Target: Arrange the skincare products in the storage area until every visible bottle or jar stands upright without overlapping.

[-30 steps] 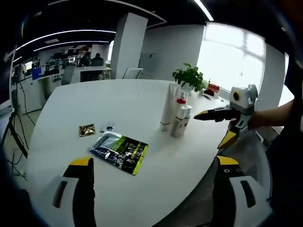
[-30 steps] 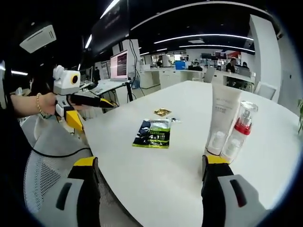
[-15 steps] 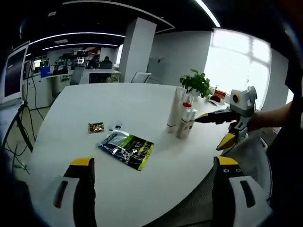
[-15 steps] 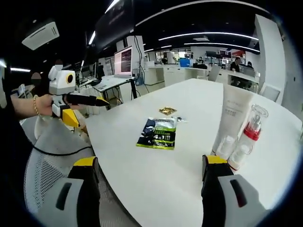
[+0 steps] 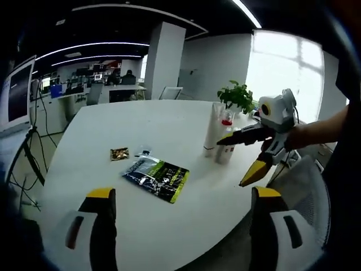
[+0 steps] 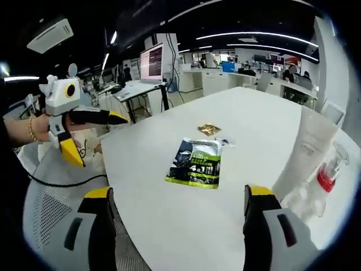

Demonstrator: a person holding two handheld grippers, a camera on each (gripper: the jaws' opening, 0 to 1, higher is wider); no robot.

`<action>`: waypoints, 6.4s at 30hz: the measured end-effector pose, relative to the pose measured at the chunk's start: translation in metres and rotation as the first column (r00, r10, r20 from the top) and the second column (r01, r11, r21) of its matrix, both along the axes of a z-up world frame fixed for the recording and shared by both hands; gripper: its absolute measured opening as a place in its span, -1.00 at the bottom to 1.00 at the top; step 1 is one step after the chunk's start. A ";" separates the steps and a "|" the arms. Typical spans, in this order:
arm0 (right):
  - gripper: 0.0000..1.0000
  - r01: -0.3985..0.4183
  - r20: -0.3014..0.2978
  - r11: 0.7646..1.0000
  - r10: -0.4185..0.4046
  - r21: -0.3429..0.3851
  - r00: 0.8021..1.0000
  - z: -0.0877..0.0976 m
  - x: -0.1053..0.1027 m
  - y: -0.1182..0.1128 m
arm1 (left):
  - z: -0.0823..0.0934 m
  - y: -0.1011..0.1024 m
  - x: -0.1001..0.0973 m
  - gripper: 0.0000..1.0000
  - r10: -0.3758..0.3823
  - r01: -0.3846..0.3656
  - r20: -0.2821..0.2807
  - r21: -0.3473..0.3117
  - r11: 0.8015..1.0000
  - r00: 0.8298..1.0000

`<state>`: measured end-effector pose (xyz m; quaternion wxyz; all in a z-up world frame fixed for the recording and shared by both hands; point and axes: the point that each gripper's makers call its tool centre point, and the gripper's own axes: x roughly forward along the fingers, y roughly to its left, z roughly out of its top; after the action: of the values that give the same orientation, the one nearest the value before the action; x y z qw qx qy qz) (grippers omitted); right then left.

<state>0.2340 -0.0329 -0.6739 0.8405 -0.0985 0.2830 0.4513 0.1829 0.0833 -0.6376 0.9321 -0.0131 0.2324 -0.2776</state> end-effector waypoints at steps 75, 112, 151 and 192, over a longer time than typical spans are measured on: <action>0.64 0.006 -0.017 0.970 -0.011 -0.243 1.000 -0.099 0.118 0.063 | -0.009 0.006 0.002 0.71 0.009 -0.010 -0.030 -0.014 1.000 1.000; -0.89 0.006 0.071 0.989 -0.017 0.146 0.997 -0.006 0.040 0.094 | 0.027 0.008 0.013 0.70 0.149 -0.160 -0.057 -0.313 0.936 0.987; -0.23 -0.175 0.240 0.942 0.106 0.288 0.965 0.098 -0.063 0.098 | 0.100 0.019 0.010 -0.84 0.208 -0.179 -0.040 -0.680 0.711 0.977; -0.98 -0.051 -0.191 0.566 0.359 0.823 0.914 0.183 -0.069 0.027 | 0.147 -0.074 -0.026 -0.98 -0.306 0.287 0.062 -0.562 0.776 0.950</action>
<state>0.1655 -0.0058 -0.4908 0.6727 0.3369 0.1746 0.6353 0.1573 0.0095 -0.4909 0.8269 -0.2557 0.1540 -0.4767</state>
